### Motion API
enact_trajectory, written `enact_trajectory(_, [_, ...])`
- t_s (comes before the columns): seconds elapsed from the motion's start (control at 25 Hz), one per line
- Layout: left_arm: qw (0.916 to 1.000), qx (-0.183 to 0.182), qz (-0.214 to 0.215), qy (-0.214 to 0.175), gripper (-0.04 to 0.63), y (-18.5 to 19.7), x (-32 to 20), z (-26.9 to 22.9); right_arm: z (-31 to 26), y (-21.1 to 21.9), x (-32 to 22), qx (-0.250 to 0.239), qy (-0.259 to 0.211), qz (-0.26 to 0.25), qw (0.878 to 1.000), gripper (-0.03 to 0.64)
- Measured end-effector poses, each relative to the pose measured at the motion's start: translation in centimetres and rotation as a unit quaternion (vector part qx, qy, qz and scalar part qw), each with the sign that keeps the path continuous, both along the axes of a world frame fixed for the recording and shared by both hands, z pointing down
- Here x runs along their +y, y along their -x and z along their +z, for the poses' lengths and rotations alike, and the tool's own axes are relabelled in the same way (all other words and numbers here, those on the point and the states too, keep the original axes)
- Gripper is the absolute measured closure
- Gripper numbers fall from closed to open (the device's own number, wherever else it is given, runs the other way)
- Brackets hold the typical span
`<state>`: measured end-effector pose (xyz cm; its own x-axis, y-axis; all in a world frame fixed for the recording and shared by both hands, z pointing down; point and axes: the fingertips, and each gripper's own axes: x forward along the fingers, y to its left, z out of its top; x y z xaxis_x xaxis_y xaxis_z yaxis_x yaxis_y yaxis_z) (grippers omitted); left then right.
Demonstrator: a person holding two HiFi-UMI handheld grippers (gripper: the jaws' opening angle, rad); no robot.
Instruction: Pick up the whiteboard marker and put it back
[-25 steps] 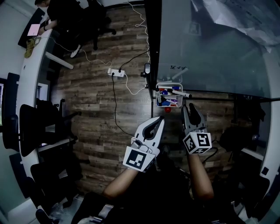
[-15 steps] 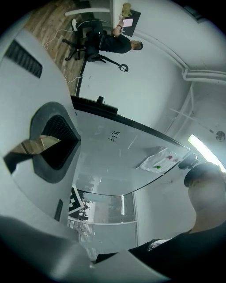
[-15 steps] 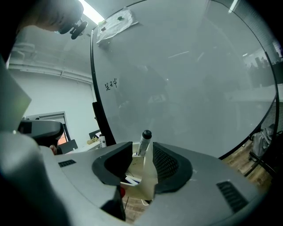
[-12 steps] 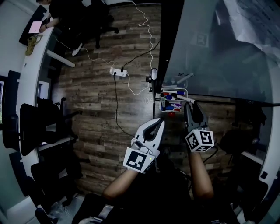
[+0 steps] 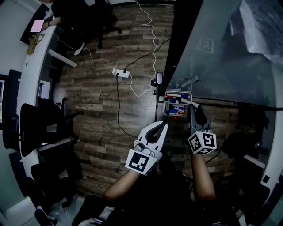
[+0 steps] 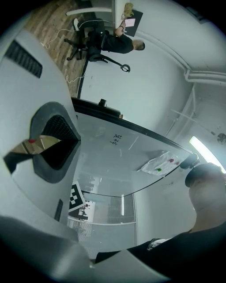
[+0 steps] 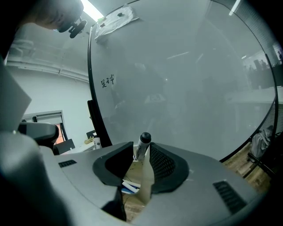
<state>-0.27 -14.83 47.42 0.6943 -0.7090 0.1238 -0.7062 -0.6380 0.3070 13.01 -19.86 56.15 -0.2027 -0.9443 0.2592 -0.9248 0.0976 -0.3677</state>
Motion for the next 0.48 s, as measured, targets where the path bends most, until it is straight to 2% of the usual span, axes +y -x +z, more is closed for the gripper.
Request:
enact_trajectory(0.16, [1.0,0.0,0.0,0.001,0.588,0.16,0.14,0.12,-0.07,0.08,0.01,0.007,-0.003,0.003,1.0,0.534])
enact_trajectory(0.48, [1.0,0.003,-0.004,-0.001,0.588,0.24,0.17,-0.06,-0.64,0.0,0.23,0.013,-0.009,0.004,1.0,0.54])
